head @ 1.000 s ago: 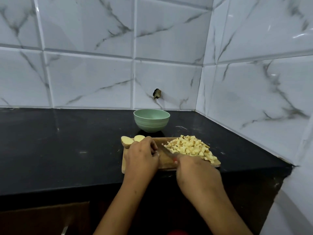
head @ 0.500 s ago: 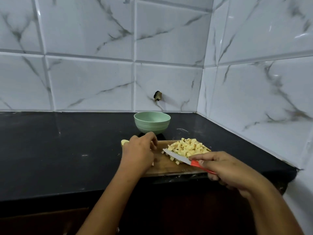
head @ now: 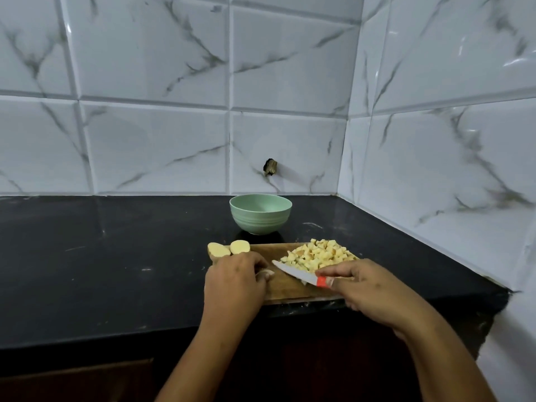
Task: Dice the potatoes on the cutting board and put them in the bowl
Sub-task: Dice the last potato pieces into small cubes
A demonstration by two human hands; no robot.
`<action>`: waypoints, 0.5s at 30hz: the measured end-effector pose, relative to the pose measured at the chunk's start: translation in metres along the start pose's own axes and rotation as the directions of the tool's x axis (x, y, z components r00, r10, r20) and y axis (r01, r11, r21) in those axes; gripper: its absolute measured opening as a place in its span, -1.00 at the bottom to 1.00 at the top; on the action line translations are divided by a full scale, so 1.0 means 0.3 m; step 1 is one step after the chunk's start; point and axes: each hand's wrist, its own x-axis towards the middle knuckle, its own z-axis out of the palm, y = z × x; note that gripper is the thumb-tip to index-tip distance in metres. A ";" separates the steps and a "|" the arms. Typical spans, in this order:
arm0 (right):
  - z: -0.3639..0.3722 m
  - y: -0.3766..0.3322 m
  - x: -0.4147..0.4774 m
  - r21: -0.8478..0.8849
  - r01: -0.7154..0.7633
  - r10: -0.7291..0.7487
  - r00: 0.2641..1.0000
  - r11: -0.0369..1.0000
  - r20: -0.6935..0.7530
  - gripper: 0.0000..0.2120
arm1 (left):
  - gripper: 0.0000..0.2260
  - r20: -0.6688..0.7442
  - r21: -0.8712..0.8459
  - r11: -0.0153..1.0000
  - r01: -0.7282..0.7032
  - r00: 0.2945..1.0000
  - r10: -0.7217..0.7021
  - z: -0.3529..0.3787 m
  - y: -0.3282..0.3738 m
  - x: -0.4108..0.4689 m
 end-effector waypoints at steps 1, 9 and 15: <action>-0.004 0.004 -0.001 -0.026 0.007 -0.008 0.999 1.000 -0.036 -0.78 | -0.82 -0.005 -0.046 0.999 0.003 1.000 -0.003 0.004 -0.001 0.000; 0.138 -0.057 -0.083 -0.482 0.147 -0.328 0.890 0.864 -0.317 -0.64 | -0.82 0.019 -0.149 0.989 -0.024 0.999 0.027 0.015 -0.017 0.018; 0.209 -0.042 -0.109 -0.592 0.119 -0.339 0.899 0.797 -0.276 -0.63 | -0.84 0.022 -0.094 0.996 -0.001 1.000 0.003 0.012 -0.006 0.009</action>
